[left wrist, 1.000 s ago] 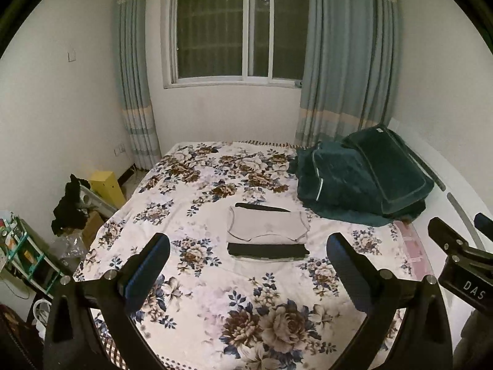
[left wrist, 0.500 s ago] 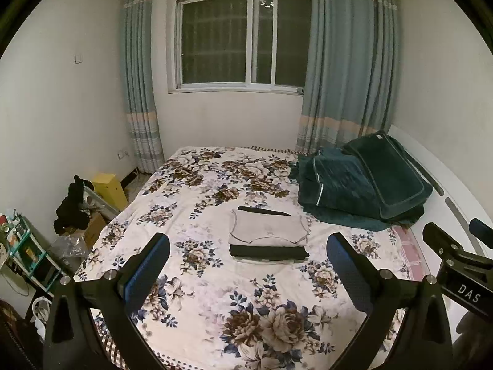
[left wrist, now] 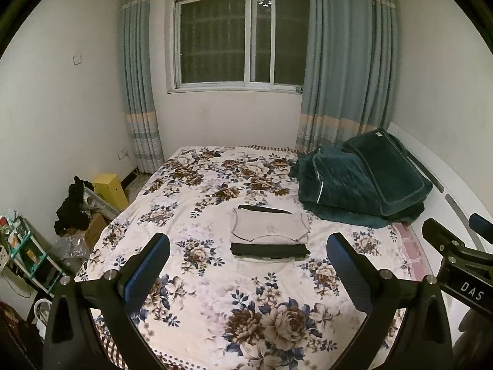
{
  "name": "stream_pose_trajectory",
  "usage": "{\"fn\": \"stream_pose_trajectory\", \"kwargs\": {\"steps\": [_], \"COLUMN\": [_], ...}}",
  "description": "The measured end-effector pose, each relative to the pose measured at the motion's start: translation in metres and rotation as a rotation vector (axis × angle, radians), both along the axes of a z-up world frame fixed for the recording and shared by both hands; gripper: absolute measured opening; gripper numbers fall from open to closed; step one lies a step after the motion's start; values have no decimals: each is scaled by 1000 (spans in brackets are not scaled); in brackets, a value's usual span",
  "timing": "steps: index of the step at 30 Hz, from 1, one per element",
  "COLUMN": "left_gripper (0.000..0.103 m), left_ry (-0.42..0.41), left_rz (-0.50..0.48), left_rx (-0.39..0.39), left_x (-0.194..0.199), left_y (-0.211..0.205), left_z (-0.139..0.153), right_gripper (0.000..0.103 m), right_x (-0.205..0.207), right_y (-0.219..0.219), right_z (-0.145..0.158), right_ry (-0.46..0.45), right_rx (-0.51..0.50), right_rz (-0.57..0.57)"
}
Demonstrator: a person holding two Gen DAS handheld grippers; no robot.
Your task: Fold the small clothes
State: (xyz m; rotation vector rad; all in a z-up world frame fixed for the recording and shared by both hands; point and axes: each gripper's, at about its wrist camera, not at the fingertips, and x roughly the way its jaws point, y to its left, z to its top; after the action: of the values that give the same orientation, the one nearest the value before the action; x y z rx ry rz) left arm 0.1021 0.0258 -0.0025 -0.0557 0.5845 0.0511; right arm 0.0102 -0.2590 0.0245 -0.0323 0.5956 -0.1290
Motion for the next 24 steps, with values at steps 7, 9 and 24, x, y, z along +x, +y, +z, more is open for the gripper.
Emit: {"fn": "stream_pose_trajectory", "kwargs": {"steps": [7, 9, 24], "left_gripper": [103, 103, 103], "left_ry": [-4, -5, -16], "left_rz": [-3, -1, 10], "left_rx": [2, 2, -1], "left_x": [0, 0, 8], "left_y": [-1, -1, -1], "left_z": [0, 0, 10], "right_gripper": [103, 103, 103], "right_x": [1, 1, 6], "right_y": [2, 2, 0], "right_z": [2, 2, 2], "right_ry": [1, 2, 6], "right_rx": [4, 6, 9], "right_rz": [7, 6, 19]}}
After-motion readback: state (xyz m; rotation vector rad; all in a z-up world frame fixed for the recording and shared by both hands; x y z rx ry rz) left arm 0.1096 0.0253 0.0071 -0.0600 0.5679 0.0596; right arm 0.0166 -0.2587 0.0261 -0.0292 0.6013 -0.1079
